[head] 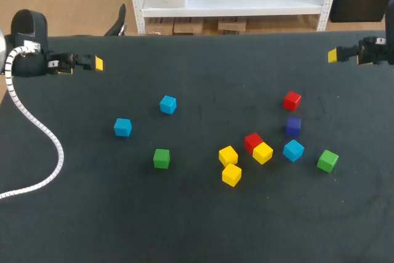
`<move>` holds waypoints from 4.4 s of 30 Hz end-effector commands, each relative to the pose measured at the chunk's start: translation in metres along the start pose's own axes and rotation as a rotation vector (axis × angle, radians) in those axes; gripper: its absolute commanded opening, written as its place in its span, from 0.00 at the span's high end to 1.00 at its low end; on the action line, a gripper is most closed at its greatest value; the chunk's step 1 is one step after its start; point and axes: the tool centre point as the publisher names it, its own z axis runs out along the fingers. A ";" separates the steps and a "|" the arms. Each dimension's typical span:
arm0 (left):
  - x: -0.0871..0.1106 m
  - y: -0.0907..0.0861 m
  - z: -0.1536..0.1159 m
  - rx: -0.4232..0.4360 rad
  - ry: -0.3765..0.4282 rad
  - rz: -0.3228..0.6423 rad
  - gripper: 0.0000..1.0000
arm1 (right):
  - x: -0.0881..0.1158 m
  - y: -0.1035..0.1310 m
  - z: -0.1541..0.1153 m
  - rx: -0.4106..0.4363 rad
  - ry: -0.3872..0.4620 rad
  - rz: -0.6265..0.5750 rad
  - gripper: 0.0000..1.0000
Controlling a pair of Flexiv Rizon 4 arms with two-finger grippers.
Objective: Place the blue cubes, place green cubes on the blue cubes, place the yellow cubes on the green cubes, then place the red cubes on the yellow cubes, and place purple cube on the red cubes.
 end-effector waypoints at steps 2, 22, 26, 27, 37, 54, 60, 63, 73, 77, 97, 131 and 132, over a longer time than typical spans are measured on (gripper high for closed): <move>-0.001 -0.002 0.000 -0.009 0.005 -0.002 0.00 | 0.000 0.001 0.000 0.003 -0.001 0.001 0.00; -0.001 -0.002 0.000 -0.009 0.005 -0.002 0.00 | -0.017 -0.018 0.002 -0.015 0.010 -0.631 0.00; -0.001 -0.002 0.000 -0.009 0.005 -0.002 0.00 | -0.025 -0.034 -0.001 -0.191 0.067 -0.879 0.00; -0.001 -0.002 0.000 -0.009 0.005 -0.002 0.00 | -0.026 -0.036 -0.002 -0.217 0.082 -0.928 0.00; -0.001 -0.002 0.000 -0.009 0.005 -0.002 0.00 | -0.027 -0.044 -0.010 -0.451 0.141 -1.122 0.00; -0.001 -0.002 0.000 -0.009 0.005 -0.002 0.00 | -0.028 -0.046 -0.010 -0.486 0.138 -1.149 0.00; -0.001 -0.002 0.000 -0.009 0.005 -0.002 0.00 | -0.028 -0.066 -0.007 -0.572 0.144 -1.166 0.00; -0.001 -0.002 0.000 -0.009 0.005 -0.002 0.00 | -0.025 -0.075 -0.006 -0.622 0.158 -1.159 0.00; -0.001 -0.002 0.000 -0.009 0.005 -0.002 0.00 | -0.014 -0.082 -0.010 -0.762 0.167 -1.228 0.00; -0.001 -0.002 0.000 -0.009 0.005 -0.002 0.00 | -0.007 -0.086 -0.011 -0.762 0.180 -1.203 0.00; -0.001 -0.002 0.000 -0.009 0.005 -0.002 0.00 | -0.004 -0.085 -0.016 -0.718 0.198 -1.213 0.00; 0.003 0.001 -0.040 0.399 0.266 1.138 0.00 | -0.004 -0.085 -0.016 -0.718 0.198 -1.213 0.00; 0.003 0.001 -0.040 0.399 0.266 1.138 0.00 | -0.004 -0.085 -0.016 -0.718 0.198 -1.213 0.00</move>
